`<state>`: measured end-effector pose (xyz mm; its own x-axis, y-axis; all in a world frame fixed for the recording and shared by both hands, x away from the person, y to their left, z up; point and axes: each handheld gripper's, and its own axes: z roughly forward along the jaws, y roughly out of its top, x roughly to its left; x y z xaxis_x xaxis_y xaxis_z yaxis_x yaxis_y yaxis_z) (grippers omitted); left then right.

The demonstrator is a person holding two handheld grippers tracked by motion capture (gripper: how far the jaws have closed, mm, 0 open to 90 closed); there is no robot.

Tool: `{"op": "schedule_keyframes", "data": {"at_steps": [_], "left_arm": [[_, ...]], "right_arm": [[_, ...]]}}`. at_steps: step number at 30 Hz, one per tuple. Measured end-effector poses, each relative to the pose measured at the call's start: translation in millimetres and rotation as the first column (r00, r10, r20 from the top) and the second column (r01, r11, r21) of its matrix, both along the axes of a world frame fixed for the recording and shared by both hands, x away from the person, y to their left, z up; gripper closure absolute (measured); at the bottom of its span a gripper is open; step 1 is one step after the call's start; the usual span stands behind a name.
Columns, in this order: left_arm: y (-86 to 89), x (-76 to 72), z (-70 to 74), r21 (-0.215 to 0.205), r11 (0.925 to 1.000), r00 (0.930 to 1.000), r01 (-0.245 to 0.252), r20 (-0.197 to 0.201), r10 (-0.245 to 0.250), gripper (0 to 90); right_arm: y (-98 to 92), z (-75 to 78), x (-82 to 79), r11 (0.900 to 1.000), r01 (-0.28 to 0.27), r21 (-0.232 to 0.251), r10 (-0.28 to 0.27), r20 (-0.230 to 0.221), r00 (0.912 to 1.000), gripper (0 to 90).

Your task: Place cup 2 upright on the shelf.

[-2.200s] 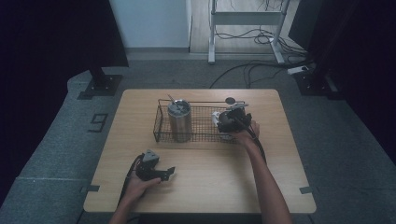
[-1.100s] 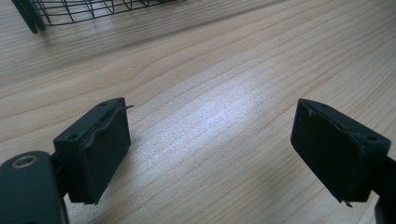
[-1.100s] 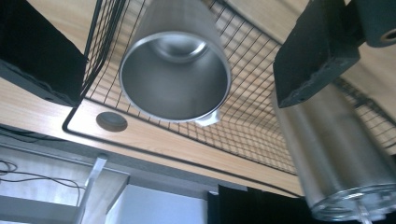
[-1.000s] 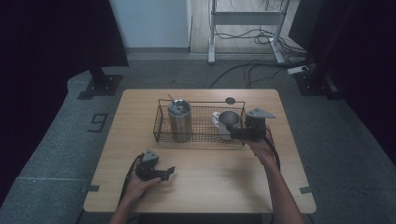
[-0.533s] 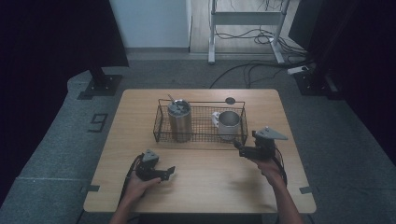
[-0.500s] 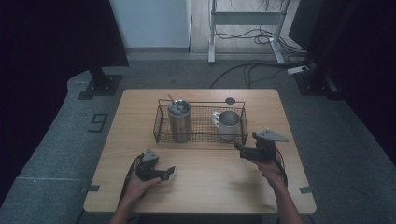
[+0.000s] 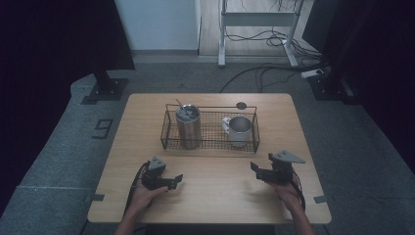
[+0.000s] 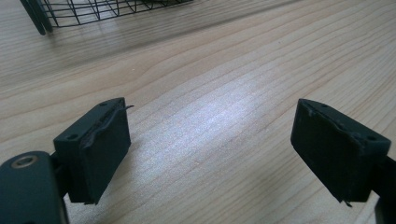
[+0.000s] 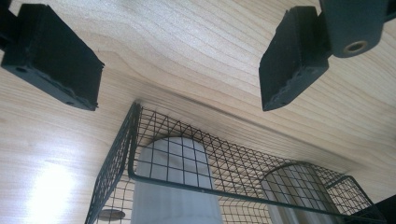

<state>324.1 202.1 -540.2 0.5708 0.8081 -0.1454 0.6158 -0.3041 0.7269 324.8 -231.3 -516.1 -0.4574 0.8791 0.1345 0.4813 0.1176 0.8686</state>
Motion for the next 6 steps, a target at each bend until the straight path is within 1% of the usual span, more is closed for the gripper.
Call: {"op": "schedule_keyframes", "data": {"at_steps": [4, 6], "left_arm": [[0.6, 0.3, 0.2, -0.005, 1.0000, 1.0000, -0.003, -0.002, 0.003, 12.2], [0.5, 0.5, 0.6, -0.009, 0.9999, 1.0000, -0.004, -0.001, 0.004, 12.2]], "right_arm": [[-0.9, 0.3, -1.1, 1.000, 0.004, -0.002, -0.004, 0.005, 1.0000, 13.1], [-1.8, -0.8, -1.0, 1.000, 0.008, -0.013, -0.008, 0.001, 1.0000, 13.1]]}}
